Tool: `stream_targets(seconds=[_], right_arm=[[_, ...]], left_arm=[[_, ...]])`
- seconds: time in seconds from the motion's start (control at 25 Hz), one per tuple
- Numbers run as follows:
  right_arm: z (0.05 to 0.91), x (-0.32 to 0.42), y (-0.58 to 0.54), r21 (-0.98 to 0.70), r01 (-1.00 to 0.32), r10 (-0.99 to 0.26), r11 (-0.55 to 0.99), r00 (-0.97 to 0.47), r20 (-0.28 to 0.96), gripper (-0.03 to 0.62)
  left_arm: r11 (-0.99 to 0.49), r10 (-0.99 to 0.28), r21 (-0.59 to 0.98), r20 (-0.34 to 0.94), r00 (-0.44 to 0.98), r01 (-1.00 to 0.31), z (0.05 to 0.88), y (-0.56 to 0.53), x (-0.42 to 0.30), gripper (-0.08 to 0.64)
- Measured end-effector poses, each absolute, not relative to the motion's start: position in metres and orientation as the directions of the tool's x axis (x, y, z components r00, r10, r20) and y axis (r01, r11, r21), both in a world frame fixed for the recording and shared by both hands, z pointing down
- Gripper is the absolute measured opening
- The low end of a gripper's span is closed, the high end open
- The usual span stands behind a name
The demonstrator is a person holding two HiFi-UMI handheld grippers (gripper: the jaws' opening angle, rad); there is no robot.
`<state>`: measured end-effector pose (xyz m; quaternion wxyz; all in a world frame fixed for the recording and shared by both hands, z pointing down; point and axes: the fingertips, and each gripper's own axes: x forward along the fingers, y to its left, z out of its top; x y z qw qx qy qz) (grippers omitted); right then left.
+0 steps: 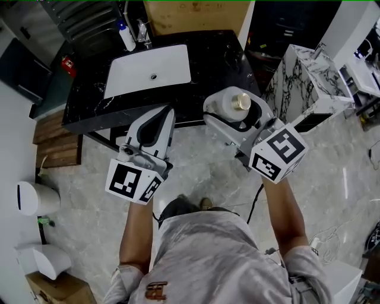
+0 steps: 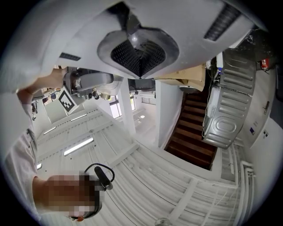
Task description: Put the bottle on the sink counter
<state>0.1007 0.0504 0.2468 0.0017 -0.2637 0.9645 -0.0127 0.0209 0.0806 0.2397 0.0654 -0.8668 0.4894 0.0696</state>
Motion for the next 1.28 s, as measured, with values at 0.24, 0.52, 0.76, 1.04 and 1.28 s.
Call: stream_targets(seconds=[0.24,0.52,0.76,1.04,1.28], right_arm=[[0.249,0.098,0.030,-0.028,-0.494,-0.494,0.869,-0.870,0.001,0.330],[0.252,0.085,-0.013,-0.018,-0.508,-0.508,0.861,-0.862,0.008,0.330],[0.263,0.059,-0.072,-0.005,-0.540,-0.539,0.842,-0.841,0.042,0.330],[0.279,0.027,-0.143,0.020,-0.603,-0.602,0.797,-0.792,0.100,0.330],[0.294,0.006,-0.201,0.027,-0.661,-0.658,0.750,-0.741,0.138,0.330]], left_arm=[[-0.498,-0.847,-0.057,-0.182,0.500,-0.865,0.239,0.060,0.018,0.000],[-0.500,-0.843,-0.055,-0.197,0.501,-0.864,0.241,0.013,-0.002,0.000],[-0.515,-0.834,-0.055,-0.200,0.515,-0.855,0.246,-0.049,-0.030,0.000],[-0.562,-0.808,-0.038,-0.191,0.558,-0.827,0.253,-0.123,-0.067,0.000],[-0.618,-0.765,-0.069,-0.177,0.619,-0.783,0.260,-0.180,-0.085,0.000]])
